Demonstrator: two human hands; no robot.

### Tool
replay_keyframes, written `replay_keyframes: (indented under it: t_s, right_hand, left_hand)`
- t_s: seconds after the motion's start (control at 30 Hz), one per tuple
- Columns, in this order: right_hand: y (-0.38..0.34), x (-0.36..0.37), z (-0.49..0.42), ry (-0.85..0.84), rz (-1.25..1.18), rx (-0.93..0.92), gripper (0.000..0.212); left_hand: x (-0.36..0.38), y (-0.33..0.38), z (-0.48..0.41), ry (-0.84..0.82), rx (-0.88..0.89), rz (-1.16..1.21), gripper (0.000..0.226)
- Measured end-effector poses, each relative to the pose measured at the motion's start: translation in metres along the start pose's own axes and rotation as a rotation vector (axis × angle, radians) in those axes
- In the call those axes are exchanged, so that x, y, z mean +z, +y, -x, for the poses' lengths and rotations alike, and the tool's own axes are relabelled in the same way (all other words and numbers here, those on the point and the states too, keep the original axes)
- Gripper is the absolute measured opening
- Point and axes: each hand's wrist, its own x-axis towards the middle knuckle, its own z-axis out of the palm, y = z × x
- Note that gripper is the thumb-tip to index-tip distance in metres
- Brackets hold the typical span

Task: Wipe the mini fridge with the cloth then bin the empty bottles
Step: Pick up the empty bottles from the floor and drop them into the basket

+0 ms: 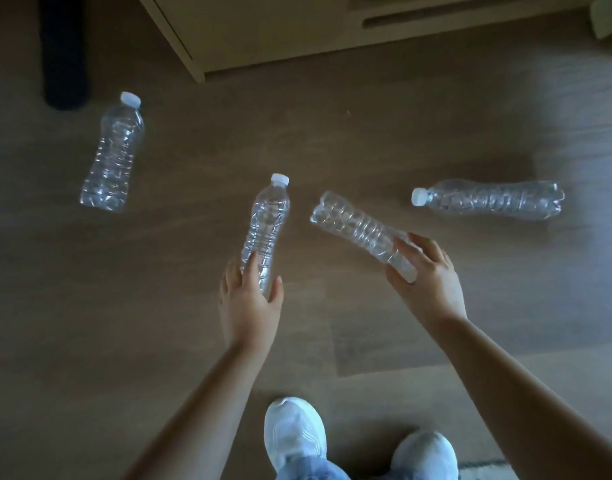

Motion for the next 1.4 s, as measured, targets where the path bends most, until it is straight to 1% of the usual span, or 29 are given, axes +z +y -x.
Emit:
replay_keyframes:
  t_s: [0.07, 0.23, 0.37, 0.5, 0.67, 0.8, 0.87, 0.93, 1.07, 1.23, 1.4]
  right_hand:
    - [0.009, 0.013, -0.008, -0.005, 0.009, 0.001, 0.042]
    - [0.03, 0.034, -0.022, -0.072, 0.032, 0.008, 0.052]
    - [0.038, 0.044, -0.024, -0.118, -0.022, 0.081, 0.063]
    - [0.031, 0.048, -0.02, -0.106, -0.109, 0.111, 0.064]
    - [0.01, 0.029, -0.002, -0.073, -0.166, 0.167, 0.064]
    - [-0.02, -0.01, 0.016, -0.043, -0.206, 0.199, 0.062]
    - [-0.04, -0.038, 0.025, 0.002, -0.236, 0.225, 0.061]
    - [-0.065, -0.072, 0.038, 0.067, -0.279, 0.247, 0.061]
    - [-0.126, -0.138, 0.067, 0.166, -0.369, 0.282, 0.06]
    - [-0.205, -0.22, 0.097, 0.221, -0.445, 0.207, 0.059]
    - [-0.269, -0.312, 0.108, 0.302, -0.472, 0.105, 0.058]
  left_hand:
    - [0.016, -0.009, -0.01, -0.003, -0.016, -0.02, 0.051]
    - [0.041, -0.029, -0.024, -0.068, -0.04, -0.052, 0.059]
    - [0.05, -0.035, -0.024, -0.103, -0.112, 0.015, 0.067]
    - [0.052, -0.032, -0.022, -0.115, -0.2, 0.102, 0.074]
    - [0.032, -0.014, -0.009, -0.139, -0.306, 0.204, 0.071]
    - [-0.011, 0.018, 0.012, -0.092, -0.329, 0.319, 0.067]
    - [-0.042, 0.037, 0.023, -0.058, -0.362, 0.387, 0.067]
    - [-0.076, 0.055, 0.035, -0.018, -0.356, 0.442, 0.067]
    - [-0.154, 0.092, 0.057, 0.055, -0.321, 0.454, 0.066]
    - [-0.249, 0.152, 0.076, 0.166, -0.357, 0.567, 0.068]
    - [-0.345, 0.202, 0.09, 0.201, -0.291, 0.578, 0.066]
